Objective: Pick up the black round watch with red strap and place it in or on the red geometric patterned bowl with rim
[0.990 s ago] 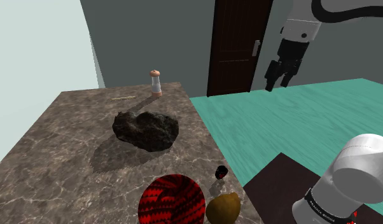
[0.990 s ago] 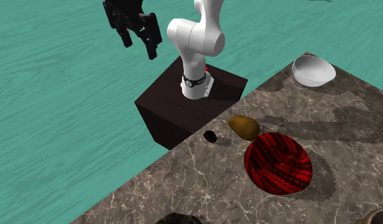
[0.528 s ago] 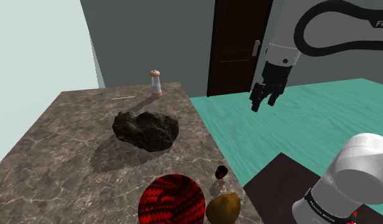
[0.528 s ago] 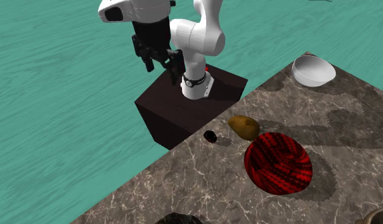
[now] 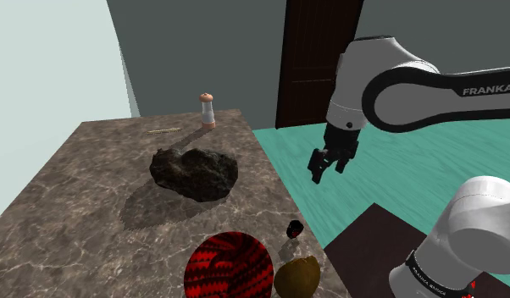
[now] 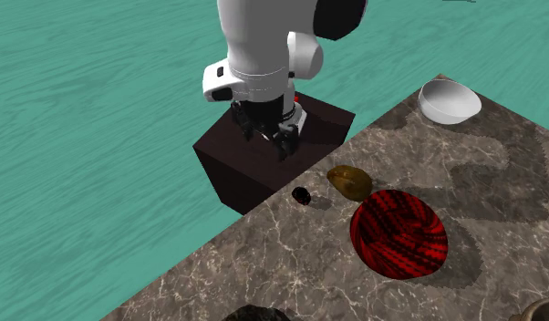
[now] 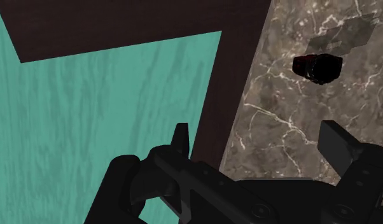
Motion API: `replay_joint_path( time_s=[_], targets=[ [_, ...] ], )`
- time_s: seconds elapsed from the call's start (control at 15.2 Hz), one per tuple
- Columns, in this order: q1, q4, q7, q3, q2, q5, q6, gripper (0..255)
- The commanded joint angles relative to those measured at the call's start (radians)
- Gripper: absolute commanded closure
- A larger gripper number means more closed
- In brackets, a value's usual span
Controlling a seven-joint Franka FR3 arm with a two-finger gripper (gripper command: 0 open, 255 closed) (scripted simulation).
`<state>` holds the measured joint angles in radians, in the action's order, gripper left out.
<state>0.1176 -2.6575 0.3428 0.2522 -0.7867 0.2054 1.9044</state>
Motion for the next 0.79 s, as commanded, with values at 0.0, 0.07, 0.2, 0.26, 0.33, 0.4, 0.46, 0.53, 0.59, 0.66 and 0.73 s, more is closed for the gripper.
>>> replay_joint_path(
  time_s=[0.0,0.07,0.2,0.26,0.33,0.4,0.46,0.53,0.59,0.66,0.73],
  targets=[
    [0.016,-0.020,0.033,0.039,0.030,0.026,0.052,0],
    [0.024,-0.030,0.050,0.060,0.050,0.039,0.083,0],
    [0.038,-0.045,0.084,0.104,0.095,0.063,0.145,0],
    [0.044,-0.051,0.101,0.127,0.121,0.075,0.177,0],
    [0.050,-0.055,0.119,0.150,0.149,0.085,0.209,0],
    [0.054,-0.057,0.137,0.173,0.178,0.094,0.242,0],
    [0.058,-0.059,0.156,0.196,0.210,0.102,0.276,0],
    [0.060,-0.058,0.175,0.220,0.243,0.108,0.309,0],
    [0.061,-0.056,0.194,0.244,0.279,0.112,0.343,0],
    [0.061,-0.054,0.208,0.260,0.303,0.113,0.366,0],
    [0.060,-0.061,0.209,0.265,0.314,0.114,0.383,0]
  ],
)
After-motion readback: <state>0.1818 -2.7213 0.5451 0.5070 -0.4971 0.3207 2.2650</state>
